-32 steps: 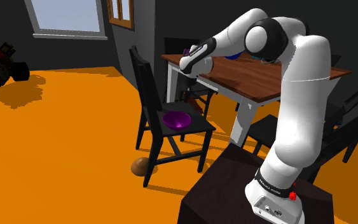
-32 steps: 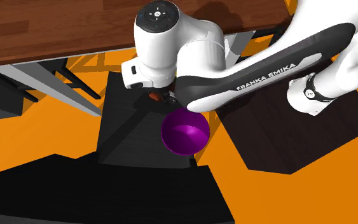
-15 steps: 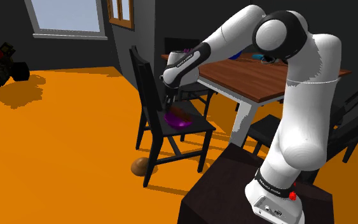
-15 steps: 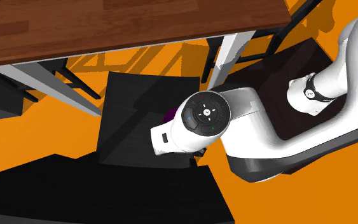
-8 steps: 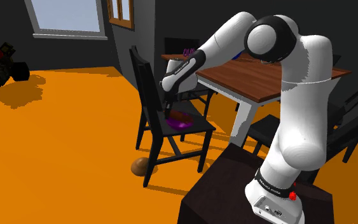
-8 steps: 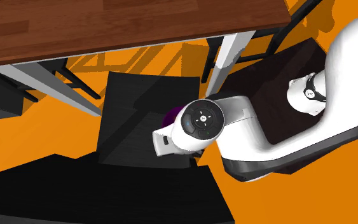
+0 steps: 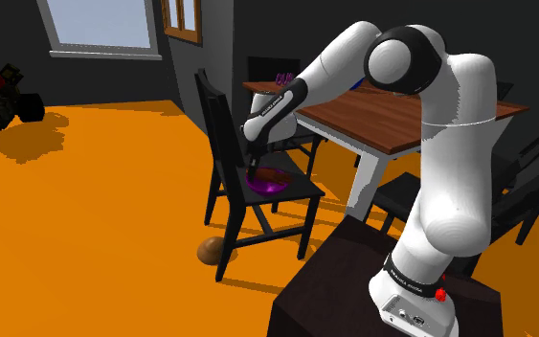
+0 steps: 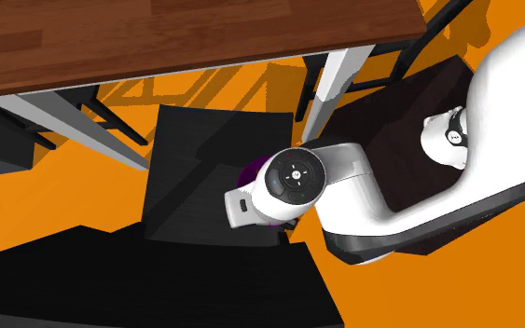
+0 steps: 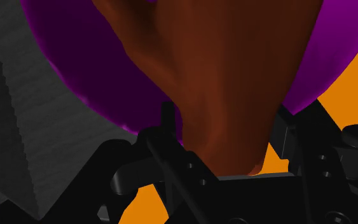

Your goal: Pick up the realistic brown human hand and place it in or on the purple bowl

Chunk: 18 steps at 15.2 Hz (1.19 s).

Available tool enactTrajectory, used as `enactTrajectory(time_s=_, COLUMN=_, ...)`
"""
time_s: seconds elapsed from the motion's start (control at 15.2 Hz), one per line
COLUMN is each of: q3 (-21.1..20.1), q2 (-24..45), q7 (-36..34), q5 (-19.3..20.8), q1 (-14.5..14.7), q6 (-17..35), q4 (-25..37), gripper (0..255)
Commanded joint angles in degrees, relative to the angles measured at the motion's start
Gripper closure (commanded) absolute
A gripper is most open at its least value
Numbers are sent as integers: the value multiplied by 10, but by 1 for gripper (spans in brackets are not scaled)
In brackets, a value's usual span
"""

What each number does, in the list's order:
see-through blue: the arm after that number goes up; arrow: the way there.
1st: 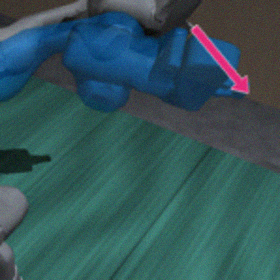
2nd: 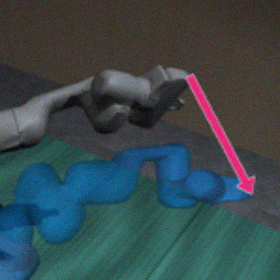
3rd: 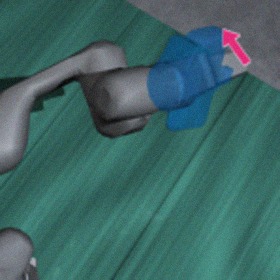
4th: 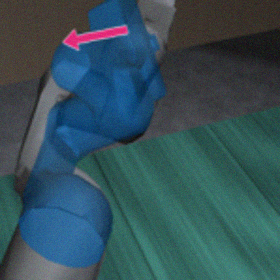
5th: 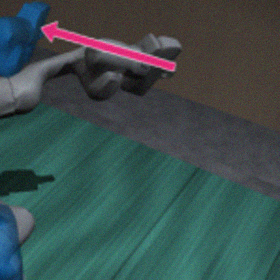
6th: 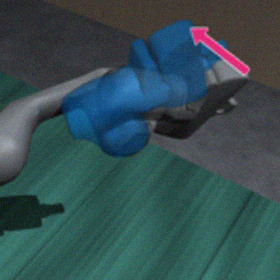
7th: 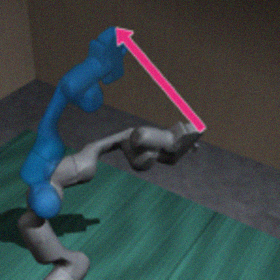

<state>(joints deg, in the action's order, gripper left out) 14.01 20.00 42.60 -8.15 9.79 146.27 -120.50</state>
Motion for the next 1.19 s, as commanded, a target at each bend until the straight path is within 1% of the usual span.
enactTrajectory(time_s=0.0, q3=0, q2=0, q7=0, q5=0, q1=0, q6=0, q4=0, gripper=0)
enactTrajectory(time_s=0.33, q3=0, q2=0, q7=0, q5=0, q1=0, q6=0, q4=0, gripper=0)
enactTrajectory(time_s=0.59, q3=13, q2=-59, q7=-18, q5=26, q1=10, q6=-57, q4=-1, gripper=0)
enactTrajectory(time_s=1.12, q3=13, q2=-59, q7=-18, q5=26, q1=10, q6=-57, q4=-1, gripper=0)
